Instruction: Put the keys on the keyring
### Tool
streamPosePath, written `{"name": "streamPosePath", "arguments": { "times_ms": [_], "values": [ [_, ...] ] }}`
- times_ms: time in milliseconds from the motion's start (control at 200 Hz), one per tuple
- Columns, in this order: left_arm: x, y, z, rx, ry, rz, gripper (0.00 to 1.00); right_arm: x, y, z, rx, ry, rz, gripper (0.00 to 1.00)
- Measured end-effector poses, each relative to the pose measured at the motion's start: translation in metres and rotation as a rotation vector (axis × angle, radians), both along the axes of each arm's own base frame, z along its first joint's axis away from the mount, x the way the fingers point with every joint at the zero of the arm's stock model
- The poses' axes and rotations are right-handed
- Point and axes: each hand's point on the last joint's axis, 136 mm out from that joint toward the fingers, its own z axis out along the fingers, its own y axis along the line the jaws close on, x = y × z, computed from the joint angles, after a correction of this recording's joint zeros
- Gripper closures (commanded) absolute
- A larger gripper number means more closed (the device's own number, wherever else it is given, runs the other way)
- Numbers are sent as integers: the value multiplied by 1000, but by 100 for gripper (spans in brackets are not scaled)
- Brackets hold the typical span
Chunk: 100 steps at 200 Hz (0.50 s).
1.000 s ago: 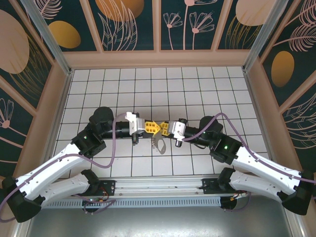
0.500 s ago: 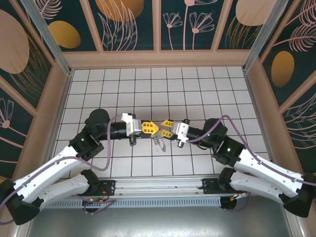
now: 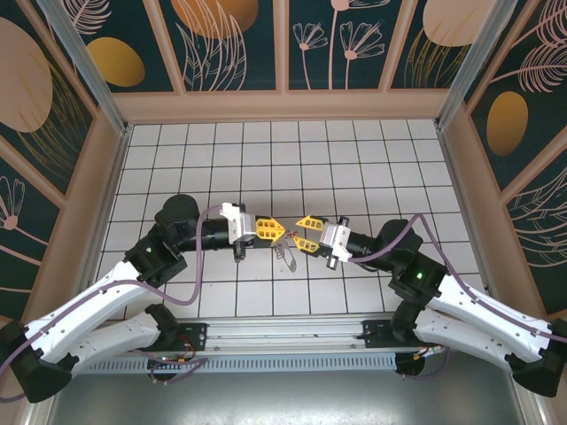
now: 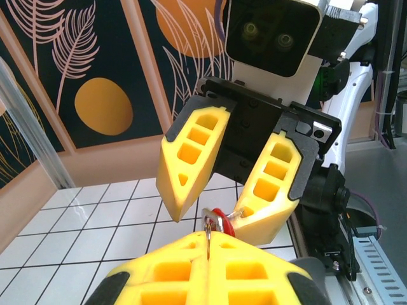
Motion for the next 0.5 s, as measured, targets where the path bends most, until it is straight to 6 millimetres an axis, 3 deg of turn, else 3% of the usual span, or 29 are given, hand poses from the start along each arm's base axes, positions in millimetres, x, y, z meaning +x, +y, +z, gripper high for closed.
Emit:
{"name": "streamPosePath", "arguments": {
  "times_ms": [205,500],
  "values": [
    [0,0,-1,10,1,0,100,4,-5,3,14,8,-39,71],
    [1,1,-4,24,2,6,100,-4,-19,11,61,-1,-39,70]
  ]
}}
